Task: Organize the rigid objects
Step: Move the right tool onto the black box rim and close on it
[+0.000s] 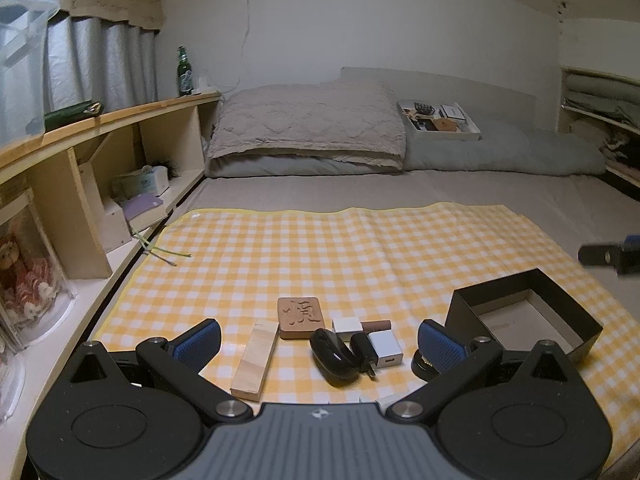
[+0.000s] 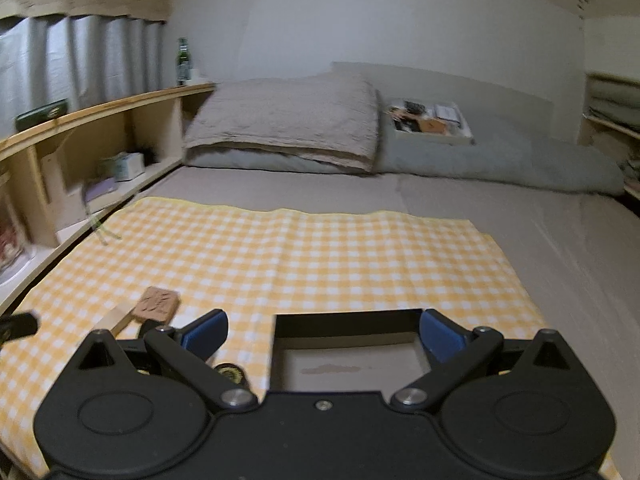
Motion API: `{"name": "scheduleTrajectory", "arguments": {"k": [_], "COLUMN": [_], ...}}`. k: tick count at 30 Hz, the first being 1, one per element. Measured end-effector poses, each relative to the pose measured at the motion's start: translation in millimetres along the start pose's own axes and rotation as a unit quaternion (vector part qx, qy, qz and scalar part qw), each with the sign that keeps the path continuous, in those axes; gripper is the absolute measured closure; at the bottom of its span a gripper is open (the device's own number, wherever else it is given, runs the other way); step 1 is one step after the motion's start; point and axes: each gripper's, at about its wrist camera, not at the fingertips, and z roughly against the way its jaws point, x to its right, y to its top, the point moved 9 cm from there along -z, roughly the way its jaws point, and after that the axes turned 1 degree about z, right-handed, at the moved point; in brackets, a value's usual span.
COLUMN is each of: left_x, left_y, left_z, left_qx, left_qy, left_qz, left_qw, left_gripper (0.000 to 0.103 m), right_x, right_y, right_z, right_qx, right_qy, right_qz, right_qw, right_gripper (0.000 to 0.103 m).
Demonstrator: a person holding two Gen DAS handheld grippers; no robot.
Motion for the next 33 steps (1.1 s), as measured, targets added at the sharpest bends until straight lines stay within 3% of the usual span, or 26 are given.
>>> {"name": "scheduleTrajectory", "arguments": {"k": [6, 12, 16, 21, 25, 30, 33], "left_x": [11, 14, 13, 10, 12, 17, 18], "left_y": [4, 20, 38, 47, 30, -1, -20], "left_z": [-1, -4, -17, -44, -71, -96, -108], "left_qx": [0.006, 0.013, 0.013, 0.006, -0.044, -0.11, -0.151], "left_qy": [-0.014, -0.032, -0.044, -0.048, -0.064, -0.07, -0.075], "left_qz": [-0.035, -0.055, -0.037, -0.017, -0.015, -0.032, -0.026], "left_qw": [0.9993, 0.9979, 0.9982, 0.9987, 0.9969, 0.9909, 0.9853], "left_gripper": [0.0, 0.0, 0.0, 0.0, 0.0, 0.0, 0.0], "right_x": [47, 74, 84, 106, 120, 125, 125], "right_y": [7, 14, 6, -27, -47, -70, -81], "right_z": [-22, -43, -66, -94, -110, -124, -135], "right_qx": [-0.023, -0.057, -0.063, -0.13, -0.168, -0.208, -0.228], "right_qy": [-0.059, -0.072, -0.08, -0.079, -0.084, -0.061, -0.05], "right_qz": [-0.01, -0.028, -0.019, -0.013, -0.003, -0.027, -0.031], "right_qw": [0.998, 0.995, 0.995, 0.988, 0.982, 0.976, 0.972], "right_gripper": [0.0, 0.001, 0.022, 0.029, 0.041, 0.048, 0.062]}}
